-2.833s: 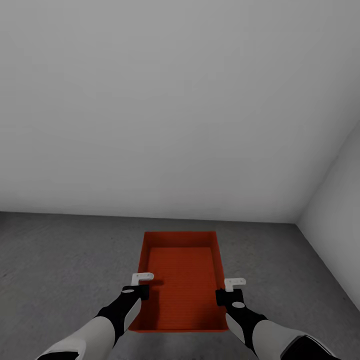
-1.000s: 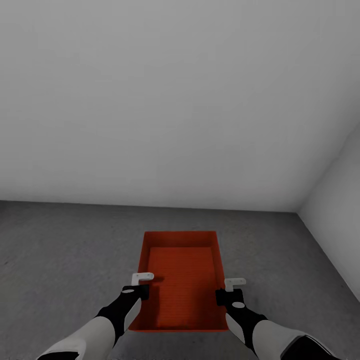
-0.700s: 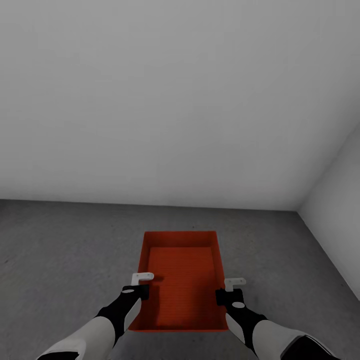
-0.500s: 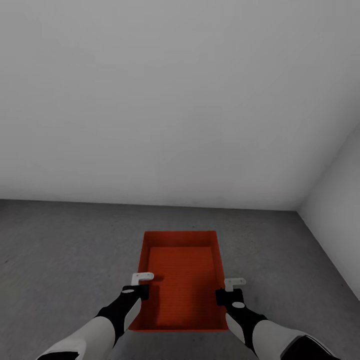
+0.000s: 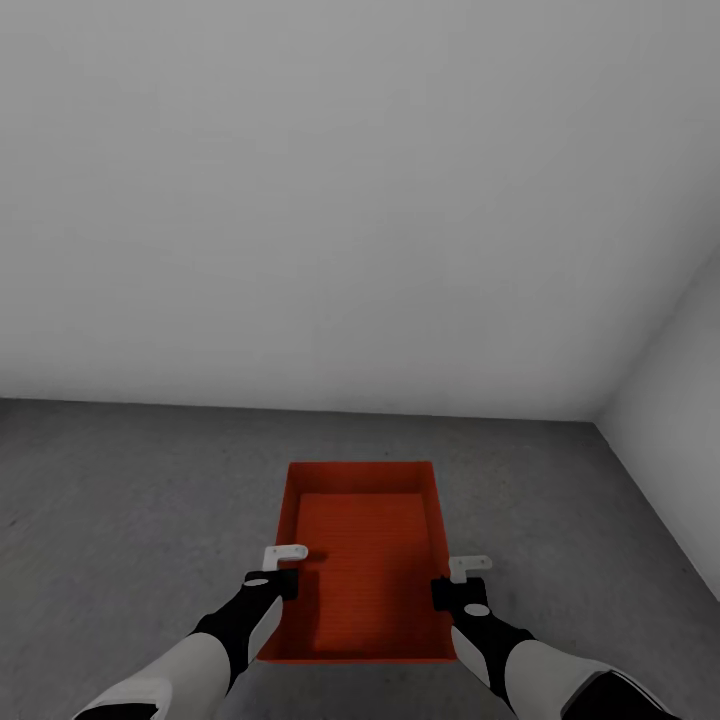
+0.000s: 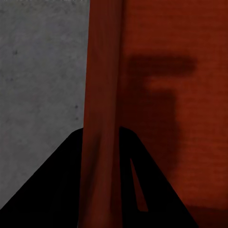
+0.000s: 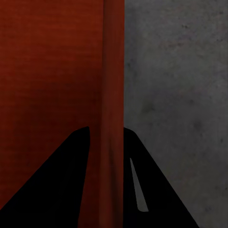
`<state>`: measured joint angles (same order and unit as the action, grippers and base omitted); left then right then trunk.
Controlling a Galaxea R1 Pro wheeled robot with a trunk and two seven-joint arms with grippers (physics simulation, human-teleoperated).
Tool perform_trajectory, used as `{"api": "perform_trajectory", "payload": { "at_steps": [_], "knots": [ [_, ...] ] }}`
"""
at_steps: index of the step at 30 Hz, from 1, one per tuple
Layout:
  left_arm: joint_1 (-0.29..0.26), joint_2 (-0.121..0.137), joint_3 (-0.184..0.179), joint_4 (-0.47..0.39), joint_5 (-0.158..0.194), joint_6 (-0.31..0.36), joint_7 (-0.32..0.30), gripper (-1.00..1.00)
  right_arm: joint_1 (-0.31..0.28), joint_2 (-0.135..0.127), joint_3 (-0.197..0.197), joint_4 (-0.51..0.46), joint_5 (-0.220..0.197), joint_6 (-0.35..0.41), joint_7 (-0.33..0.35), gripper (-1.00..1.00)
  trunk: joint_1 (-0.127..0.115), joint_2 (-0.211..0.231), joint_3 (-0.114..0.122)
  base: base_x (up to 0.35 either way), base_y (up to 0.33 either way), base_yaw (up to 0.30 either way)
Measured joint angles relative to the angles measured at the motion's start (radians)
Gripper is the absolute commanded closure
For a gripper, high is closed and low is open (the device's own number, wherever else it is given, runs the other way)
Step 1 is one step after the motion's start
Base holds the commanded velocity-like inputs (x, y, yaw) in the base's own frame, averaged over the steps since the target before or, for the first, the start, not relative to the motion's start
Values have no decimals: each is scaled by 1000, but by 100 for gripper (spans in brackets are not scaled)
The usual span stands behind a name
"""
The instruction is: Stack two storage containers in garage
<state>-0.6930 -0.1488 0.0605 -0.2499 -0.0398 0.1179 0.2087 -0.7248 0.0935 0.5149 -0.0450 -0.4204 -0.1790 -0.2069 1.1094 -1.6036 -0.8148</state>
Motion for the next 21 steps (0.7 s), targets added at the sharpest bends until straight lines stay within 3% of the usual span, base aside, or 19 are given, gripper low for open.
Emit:
{"api": "perform_trajectory", "payload": {
  "at_steps": [21],
  "knots": [
    [0,0,0,0,-1,2,0,100,0,0,0,0,0,1,0,100,0,0,0,0,0,0]
  ]
}}
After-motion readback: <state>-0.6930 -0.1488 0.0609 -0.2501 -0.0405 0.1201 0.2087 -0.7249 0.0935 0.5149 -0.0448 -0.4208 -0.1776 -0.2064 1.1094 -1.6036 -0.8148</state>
